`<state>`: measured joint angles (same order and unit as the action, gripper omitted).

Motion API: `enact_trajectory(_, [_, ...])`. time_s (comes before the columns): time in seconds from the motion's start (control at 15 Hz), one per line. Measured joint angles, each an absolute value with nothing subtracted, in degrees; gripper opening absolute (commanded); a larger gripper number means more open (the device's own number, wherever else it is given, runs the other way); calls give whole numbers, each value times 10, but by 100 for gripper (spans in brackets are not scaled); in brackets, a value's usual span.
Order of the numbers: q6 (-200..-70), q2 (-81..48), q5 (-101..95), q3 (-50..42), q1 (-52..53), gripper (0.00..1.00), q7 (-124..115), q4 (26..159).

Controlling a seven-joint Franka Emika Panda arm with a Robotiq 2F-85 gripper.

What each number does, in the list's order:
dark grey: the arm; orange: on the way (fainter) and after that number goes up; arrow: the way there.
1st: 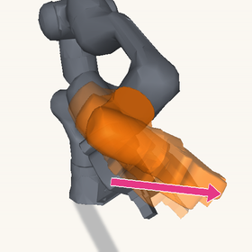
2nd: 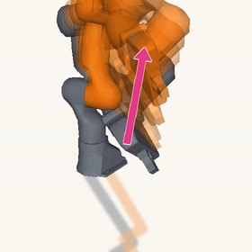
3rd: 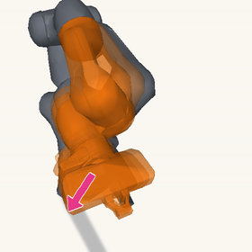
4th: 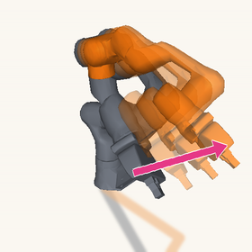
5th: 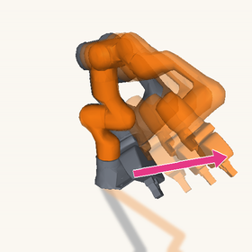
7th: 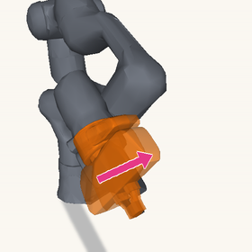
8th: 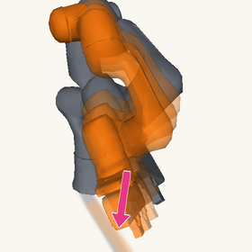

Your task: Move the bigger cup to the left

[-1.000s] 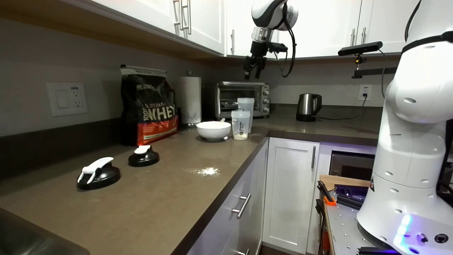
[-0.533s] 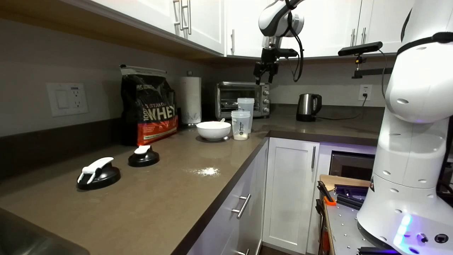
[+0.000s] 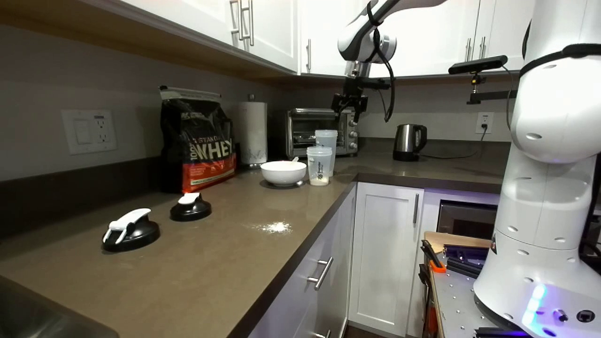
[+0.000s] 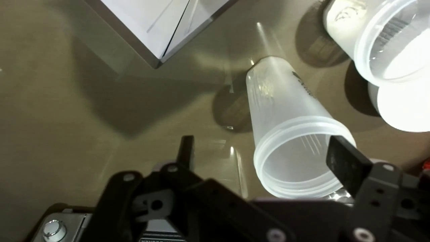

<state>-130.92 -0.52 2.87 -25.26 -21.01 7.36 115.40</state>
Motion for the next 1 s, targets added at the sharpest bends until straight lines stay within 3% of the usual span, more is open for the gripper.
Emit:
enact_trajectory(0.93, [-1306, -50, 33, -243, -210, 99, 53, 1113])
enact_trajectory(1.0, [-1304, -58, 34, -243, -211, 81, 49, 1103])
